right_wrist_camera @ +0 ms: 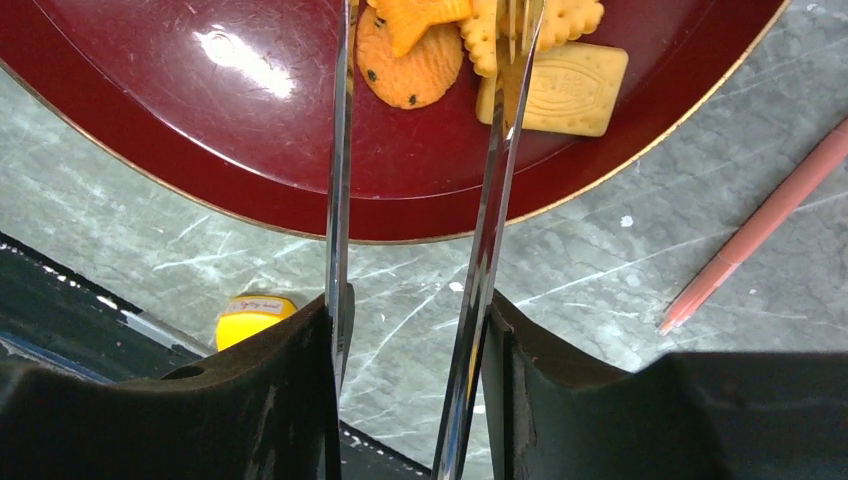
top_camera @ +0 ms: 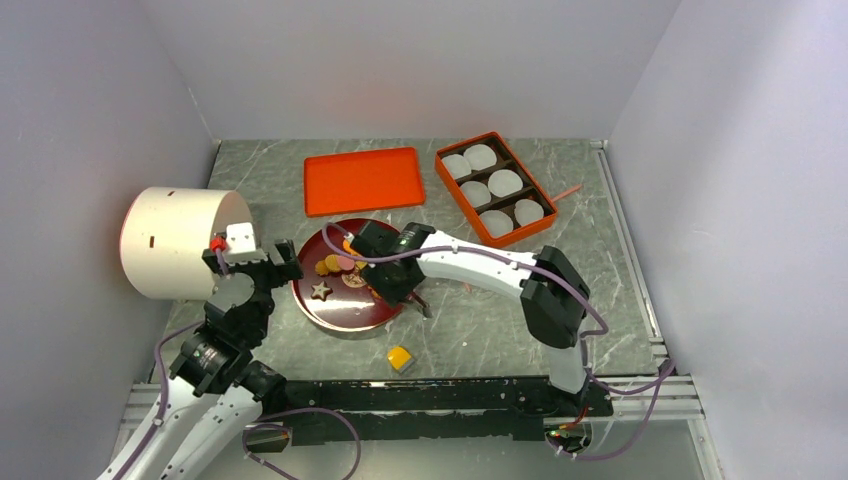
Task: Pack the cookies
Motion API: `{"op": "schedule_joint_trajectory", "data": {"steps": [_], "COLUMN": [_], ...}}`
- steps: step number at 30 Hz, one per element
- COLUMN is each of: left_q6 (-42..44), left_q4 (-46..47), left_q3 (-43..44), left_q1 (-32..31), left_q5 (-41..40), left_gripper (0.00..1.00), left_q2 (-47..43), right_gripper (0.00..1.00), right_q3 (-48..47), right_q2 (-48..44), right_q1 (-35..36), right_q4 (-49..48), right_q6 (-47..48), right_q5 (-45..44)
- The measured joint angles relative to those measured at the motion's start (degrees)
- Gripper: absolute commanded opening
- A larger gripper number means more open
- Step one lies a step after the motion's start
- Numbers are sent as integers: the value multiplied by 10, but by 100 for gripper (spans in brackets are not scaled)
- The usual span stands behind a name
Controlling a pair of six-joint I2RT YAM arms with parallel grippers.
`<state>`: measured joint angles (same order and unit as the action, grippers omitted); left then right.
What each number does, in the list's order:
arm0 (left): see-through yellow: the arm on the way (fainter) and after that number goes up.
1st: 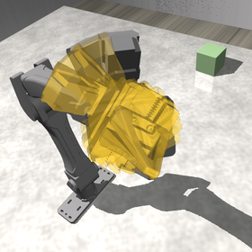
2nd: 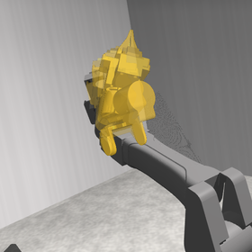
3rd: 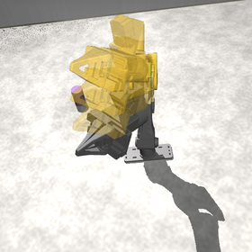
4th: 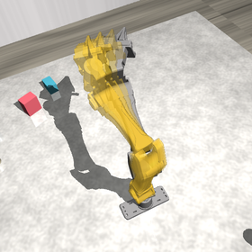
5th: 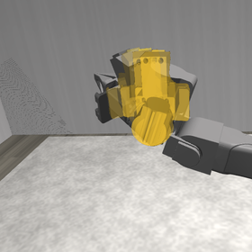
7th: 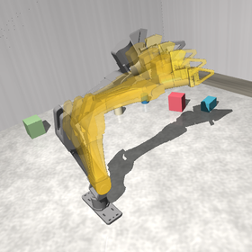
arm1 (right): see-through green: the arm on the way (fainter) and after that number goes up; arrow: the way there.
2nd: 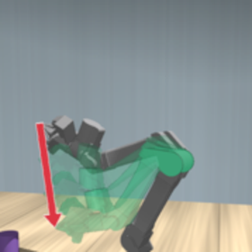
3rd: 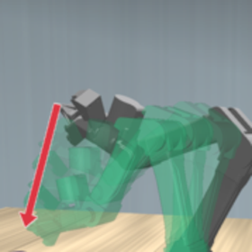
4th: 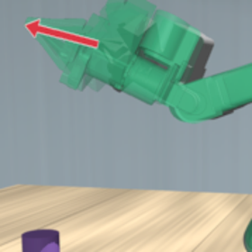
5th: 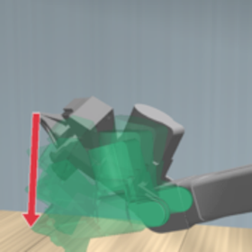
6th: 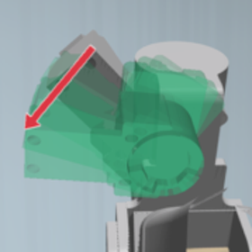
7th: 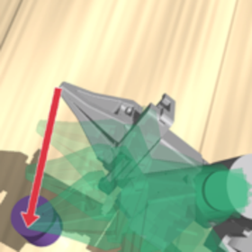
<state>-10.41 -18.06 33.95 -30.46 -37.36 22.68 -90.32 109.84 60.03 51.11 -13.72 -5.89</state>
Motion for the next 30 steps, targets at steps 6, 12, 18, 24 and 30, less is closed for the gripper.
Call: {"op": "schedule_joint_trajectory", "data": {"steps": [6,12,18,24,30], "left_q6": [3,3,3,3,3], "left_q4": [9,10,11,10,10], "left_q3": [-3,-9,-9,-9,-9], "left_q1": [0,0,0,0,0], "left_q5": [0,0,0,-1,-1], "left_gripper": [96,96,96,96,96], "left_q2": [-5,-8,-12,-15,-15], "right_gripper": [51,34,23,23,23], "right_q3": [-30,-47,-68,-104,-150], "right_q2": [29,42,44,45,45], "right_q1": [18,25,26,26,21], "right_q4": [23,48,70,90,107], "right_q6": [-7,-16,-20,-19,-13], "right_q5": [-18,-43,-57,-62,-78]}}
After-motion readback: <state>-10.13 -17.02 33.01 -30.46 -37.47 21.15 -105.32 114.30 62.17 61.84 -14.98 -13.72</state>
